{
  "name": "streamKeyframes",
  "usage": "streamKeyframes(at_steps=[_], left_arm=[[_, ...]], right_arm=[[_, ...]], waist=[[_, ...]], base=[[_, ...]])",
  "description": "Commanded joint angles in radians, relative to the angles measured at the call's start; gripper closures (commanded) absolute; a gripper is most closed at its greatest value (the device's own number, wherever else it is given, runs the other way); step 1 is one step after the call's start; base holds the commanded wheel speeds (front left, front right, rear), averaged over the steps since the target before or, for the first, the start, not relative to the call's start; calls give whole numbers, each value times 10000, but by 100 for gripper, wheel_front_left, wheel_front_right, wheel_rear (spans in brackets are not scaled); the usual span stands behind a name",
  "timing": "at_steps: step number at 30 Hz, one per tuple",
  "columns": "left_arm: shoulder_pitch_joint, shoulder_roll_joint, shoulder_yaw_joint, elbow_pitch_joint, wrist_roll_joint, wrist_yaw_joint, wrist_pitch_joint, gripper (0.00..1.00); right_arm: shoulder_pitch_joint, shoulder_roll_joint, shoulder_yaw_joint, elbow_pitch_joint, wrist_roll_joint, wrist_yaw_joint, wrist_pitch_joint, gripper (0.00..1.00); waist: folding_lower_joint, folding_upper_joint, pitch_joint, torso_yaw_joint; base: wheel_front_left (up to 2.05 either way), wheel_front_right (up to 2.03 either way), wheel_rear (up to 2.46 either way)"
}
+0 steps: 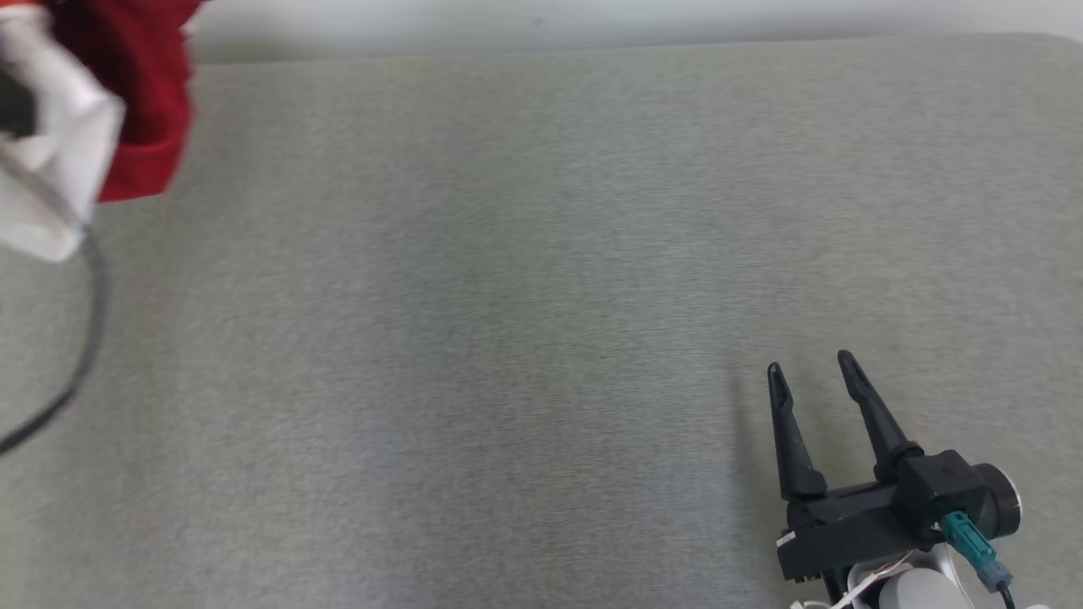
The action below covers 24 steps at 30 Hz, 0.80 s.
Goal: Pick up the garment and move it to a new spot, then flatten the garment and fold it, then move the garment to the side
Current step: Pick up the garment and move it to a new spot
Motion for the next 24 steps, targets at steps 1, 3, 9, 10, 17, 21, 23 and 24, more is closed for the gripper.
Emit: streamKeyframes(at_steps=[1, 3, 9, 10, 17, 21, 23, 24], left_arm=[[-95, -185, -143, -241, -96, -14, 119, 100], [-143, -453, -448, -888, -185, -13, 488, 100], [256, -1584, -1382, -2263, -346, 68, 1183, 100], [456, -2004, -1694, -2508, -371, 147, 1252, 100], [1814, -3054, -2552, -2324, -552, 422, 1151, 100], [3018, -3111, -2925, -1706, -473, 568, 916, 100], [3664, -3166, -3151, -1331, -438, 625, 766, 100], [3953, -3174, -3301, -1067, -391, 628, 751, 100]], right_arm=[[123, -15, 3, 25, 102, 5, -2, 0], [192, -14, 91, 62, 250, 5, -3, 0], [351, -14, 163, 115, 584, 5, -4, 0], [431, -14, 110, 124, 619, 5, -4, 0], [411, -12, 142, 177, 733, 5, -5, 0], [419, -15, 209, 210, 769, 5, -5, 0], [457, -12, 211, 222, 767, 5, -5, 0], [484, -12, 208, 241, 737, 5, -5, 0]], waist=[[2, 1, -333, -521], [2, 1, -419, -847], [2, 1, -497, -1805], [2, 1, -483, -2020], [2, 1, -344, -2579], [2, 1, -308, -2725], [2, 1, -310, -2726], [2, 1, -326, -2700]], base=[[0, 0, 0], [0, 0, 0], [0, 0, 0], [0, 0, 0], [0, 0, 0], [0, 0, 0], [0, 0, 0], [0, 0, 0]])
